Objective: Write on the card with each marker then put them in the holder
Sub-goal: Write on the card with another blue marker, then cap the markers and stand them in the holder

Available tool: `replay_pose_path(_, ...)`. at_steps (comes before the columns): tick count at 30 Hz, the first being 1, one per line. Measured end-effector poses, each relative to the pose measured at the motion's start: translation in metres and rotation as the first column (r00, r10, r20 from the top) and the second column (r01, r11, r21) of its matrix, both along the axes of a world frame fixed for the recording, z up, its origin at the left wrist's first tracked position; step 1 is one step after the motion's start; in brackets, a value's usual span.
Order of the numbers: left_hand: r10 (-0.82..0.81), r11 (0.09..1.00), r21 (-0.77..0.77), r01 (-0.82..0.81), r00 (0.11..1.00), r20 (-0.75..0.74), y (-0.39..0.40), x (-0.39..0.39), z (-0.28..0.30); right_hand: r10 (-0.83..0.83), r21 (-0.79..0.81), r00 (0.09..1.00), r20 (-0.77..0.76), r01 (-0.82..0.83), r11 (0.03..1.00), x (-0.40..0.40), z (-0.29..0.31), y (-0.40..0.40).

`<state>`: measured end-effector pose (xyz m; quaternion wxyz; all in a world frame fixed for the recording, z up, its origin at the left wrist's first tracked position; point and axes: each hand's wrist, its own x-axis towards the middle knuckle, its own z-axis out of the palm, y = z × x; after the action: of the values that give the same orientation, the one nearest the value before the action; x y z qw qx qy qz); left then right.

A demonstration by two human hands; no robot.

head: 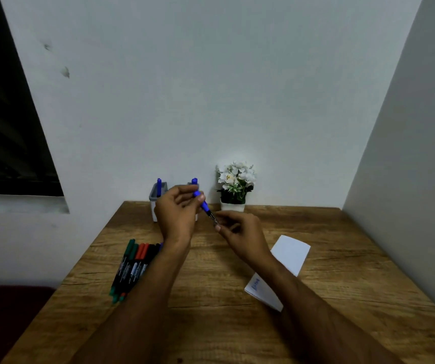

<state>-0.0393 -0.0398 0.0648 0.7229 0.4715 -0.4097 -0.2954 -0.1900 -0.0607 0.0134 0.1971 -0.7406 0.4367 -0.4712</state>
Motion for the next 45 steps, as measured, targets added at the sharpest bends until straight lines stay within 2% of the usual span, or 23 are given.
replay_pose_path(3,0.014,0.997,-0.082,-0.002,0.989,0.150,-0.007,0.012,0.006,-0.029,-0.089,0.994,-0.101,0.020,0.996,0.025,0.016,-0.013)
replay_pose_path(8,0.136,0.987,-0.133,-0.092,0.915,0.379,-0.022,0.037,0.017,-0.036,-0.119,0.993,-0.114,0.022,0.993,0.059,0.040,-0.043)
replay_pose_path(11,0.173,0.978,-0.189,-0.090,0.855,0.488,-0.033,0.046,0.026,-0.069,-0.166,0.994,-0.087,0.054,0.985,0.074,0.047,-0.060)
replay_pose_path(17,0.181,0.980,-0.174,-0.099,0.807,0.562,-0.058,0.053,0.024,-0.116,-0.106,0.989,-0.094,0.106,0.989,0.089,0.044,-0.082)
replay_pose_path(23,0.135,0.988,-0.048,-0.144,0.692,0.710,-0.070,0.053,0.003,-0.154,-0.066,0.983,-0.095,0.148,0.987,0.087,0.034,-0.087)
replay_pose_path(26,0.103,0.991,-0.017,-0.131,0.687,0.719,-0.070,0.050,-0.004,-0.158,-0.080,0.983,-0.097,0.151,0.985,0.083,0.031,-0.083)
replay_pose_path(30,0.169,0.980,-0.047,-0.191,0.697,0.697,-0.066,0.050,-0.010,-0.160,-0.072,0.984,-0.083,0.155,0.985,0.075,0.025,-0.076)
replay_pose_path(34,0.167,0.974,-0.007,-0.228,0.692,0.702,-0.057,0.052,-0.015,-0.172,-0.065,0.980,-0.098,0.166,0.984,0.066,0.016,-0.066)
replay_pose_path(38,0.034,0.962,0.142,-0.233,0.619,0.784,-0.047,0.058,-0.025,-0.155,-0.016,0.983,-0.095,0.154,0.988,0.056,0.005,-0.051)
replay_pose_path(40,-0.139,0.919,0.307,-0.247,0.525,0.839,-0.046,0.062,-0.029,-0.153,0.001,0.983,-0.103,0.154,0.988,0.052,0.000,-0.044)
replay_pose_path(42,-0.316,0.835,0.450,-0.318,0.392,0.864,-0.040,0.061,-0.028,-0.159,0.016,0.982,-0.105,0.161,0.987,0.049,-0.004,-0.038)
replay_pose_path(45,-0.435,0.776,0.504,-0.379,0.257,0.863,-0.028,0.057,-0.027,-0.147,0.044,0.984,-0.100,0.152,0.987,0.045,-0.007,-0.030)
